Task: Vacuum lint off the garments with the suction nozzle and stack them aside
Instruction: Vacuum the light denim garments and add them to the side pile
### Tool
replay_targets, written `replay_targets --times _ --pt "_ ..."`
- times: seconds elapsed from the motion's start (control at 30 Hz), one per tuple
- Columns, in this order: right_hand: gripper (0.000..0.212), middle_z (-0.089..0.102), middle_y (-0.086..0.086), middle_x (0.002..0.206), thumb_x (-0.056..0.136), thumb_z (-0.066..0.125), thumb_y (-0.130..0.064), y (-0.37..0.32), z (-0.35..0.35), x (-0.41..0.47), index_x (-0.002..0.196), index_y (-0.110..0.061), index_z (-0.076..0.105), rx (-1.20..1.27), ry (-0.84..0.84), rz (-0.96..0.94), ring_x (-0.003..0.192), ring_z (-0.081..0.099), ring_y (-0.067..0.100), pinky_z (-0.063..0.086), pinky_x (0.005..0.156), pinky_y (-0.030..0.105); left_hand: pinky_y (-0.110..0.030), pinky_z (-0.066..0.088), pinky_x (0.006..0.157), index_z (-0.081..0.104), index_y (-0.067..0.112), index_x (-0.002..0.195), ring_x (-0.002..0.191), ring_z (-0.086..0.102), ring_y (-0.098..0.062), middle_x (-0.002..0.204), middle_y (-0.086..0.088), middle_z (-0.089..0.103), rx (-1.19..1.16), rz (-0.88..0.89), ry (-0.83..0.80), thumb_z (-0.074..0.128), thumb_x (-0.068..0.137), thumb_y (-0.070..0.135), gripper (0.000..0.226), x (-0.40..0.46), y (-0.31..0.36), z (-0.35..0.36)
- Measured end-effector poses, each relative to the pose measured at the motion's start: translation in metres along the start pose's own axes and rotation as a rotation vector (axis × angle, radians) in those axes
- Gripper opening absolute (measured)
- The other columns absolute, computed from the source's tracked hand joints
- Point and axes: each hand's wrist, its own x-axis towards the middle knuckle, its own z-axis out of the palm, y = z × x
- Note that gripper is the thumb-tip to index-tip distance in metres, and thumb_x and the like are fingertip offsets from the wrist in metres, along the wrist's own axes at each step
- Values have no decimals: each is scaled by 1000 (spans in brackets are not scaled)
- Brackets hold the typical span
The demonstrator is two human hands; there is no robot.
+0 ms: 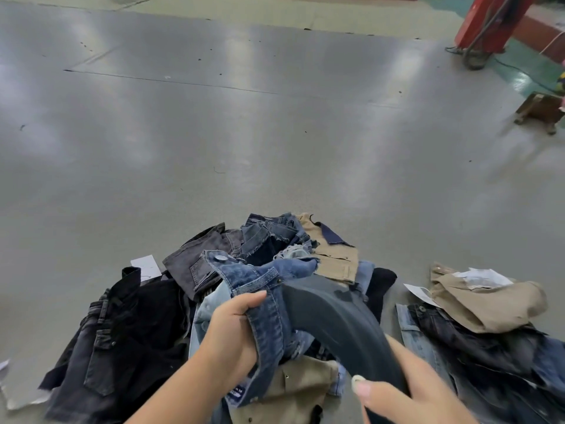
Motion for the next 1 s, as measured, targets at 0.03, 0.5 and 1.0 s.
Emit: replay_targets --times 0.03,0.5,1.0 --pt "67 64 -38 101 48 64 -53 1 4 2 114 -51 49 4 -7 20 95 60 -15 44 72 3 -41 50 70 77 0 70 62 69 -30 78 -17 72 -25 -4 -37 50 69 19 33 -1 -2 1" --pt "49 72 -2 68 45 70 -40 -3 5 3 93 -40 65 106 149 95 57 66 8 47 54 18 -40 48 74 77 0 78 72 71 -33 90 -20 72 28 -78 -75 57 62 24 35 -14 -5 10" --pt "34 58 18 57 55 86 -17 -7 -20 -3 82 -31 71 275 191 45 48 57 30 47 48 36 -33 54 48 68 -2 85 54 68 -30 75 -20 71 79 -107 125 55 73 12 23 -8 2 0"
